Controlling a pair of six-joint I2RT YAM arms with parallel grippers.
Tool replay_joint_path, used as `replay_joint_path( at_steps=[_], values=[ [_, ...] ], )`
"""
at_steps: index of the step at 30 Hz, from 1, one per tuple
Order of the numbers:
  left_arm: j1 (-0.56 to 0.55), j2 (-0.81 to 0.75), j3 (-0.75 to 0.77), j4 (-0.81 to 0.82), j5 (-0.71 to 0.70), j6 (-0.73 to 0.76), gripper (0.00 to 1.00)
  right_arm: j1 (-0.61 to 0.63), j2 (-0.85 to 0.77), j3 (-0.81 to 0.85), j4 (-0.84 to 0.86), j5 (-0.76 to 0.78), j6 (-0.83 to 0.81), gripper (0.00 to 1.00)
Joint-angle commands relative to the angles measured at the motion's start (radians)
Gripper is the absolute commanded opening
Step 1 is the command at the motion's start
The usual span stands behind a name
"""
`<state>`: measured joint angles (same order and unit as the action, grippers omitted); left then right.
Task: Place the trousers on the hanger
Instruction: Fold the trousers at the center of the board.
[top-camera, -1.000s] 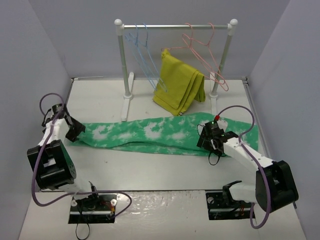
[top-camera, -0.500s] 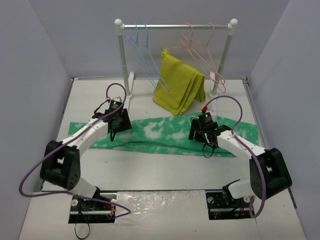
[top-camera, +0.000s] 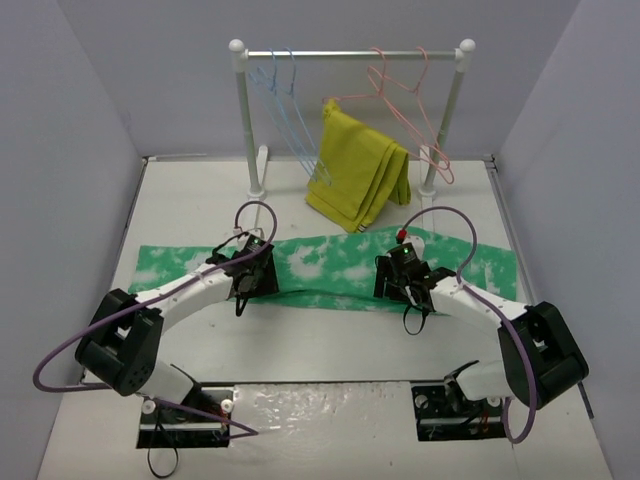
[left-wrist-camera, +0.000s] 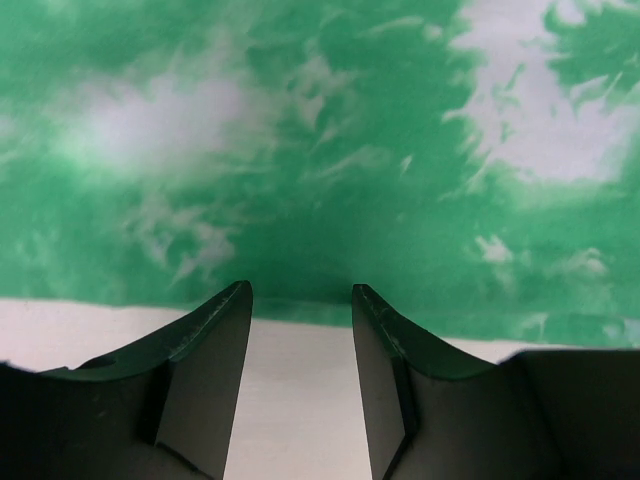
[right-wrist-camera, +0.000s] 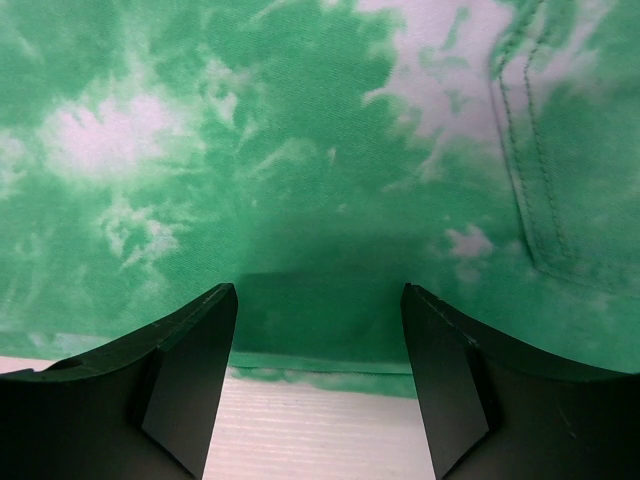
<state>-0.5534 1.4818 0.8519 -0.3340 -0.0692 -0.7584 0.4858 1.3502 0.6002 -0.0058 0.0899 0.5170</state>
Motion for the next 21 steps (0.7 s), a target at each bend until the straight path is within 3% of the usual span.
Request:
replay_joint_path(
  at_steps=[1, 7, 14, 21],
  values=[
    [-0.026, -0.079, -0.055, -0.005, -0.038, -0.063, 0.41, 0.003, -0.059, -0.007, 0.009, 0.059, 0.022, 0.64],
    [-0.037, -0.113, -0.075, -0.032, -0.077, -0.078, 0.41, 0.005, -0.075, 0.019, -0.029, 0.063, 0.012, 0.64],
    [-0.018, -0.228, 0.075, -0.129, -0.184, -0.008, 0.41, 0.081, -0.049, 0.142, -0.019, 0.063, -0.119, 0.63],
    [0.149, -0.276, 0.074, -0.206, -0.115, -0.043, 0.41, 0.203, 0.057, 0.244, 0.064, -0.058, -0.31, 0.61]
  ],
)
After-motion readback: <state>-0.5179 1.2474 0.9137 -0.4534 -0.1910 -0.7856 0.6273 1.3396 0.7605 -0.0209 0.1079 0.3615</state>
